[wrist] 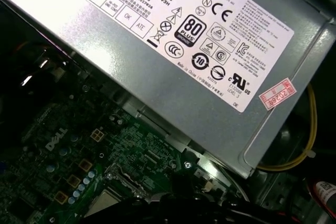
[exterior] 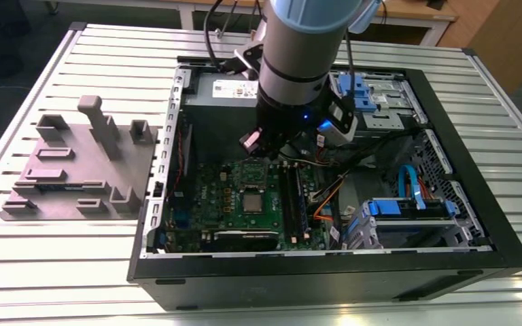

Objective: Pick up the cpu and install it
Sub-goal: 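Close the cpu cover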

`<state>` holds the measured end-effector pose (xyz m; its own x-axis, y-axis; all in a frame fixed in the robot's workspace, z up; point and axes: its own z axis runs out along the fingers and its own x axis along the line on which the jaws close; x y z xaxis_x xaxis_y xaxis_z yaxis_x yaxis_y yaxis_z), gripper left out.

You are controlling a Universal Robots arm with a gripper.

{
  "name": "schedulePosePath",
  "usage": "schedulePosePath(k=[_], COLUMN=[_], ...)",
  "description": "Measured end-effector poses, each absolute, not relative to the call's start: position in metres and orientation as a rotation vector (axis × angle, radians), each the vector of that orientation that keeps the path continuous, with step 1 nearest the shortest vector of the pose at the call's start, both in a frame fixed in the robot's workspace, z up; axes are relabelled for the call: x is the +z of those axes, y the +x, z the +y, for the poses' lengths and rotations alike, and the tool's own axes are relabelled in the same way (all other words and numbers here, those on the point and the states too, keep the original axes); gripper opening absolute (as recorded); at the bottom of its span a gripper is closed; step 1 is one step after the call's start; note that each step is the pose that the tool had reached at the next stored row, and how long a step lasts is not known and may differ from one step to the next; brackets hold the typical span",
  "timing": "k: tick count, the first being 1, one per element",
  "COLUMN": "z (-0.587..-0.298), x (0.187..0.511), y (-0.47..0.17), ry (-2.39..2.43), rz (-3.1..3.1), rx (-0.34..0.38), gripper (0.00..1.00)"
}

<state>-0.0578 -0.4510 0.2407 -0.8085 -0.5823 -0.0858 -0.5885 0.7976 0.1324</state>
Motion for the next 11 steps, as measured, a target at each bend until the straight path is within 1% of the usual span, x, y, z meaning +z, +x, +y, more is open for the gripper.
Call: schedulePosePath(k=[11], z=[-0.451], x=[0.2425], y=[-0.0578], ry=[-1.032], rz=[2.918], rx=[0.239], gripper=[0.1])
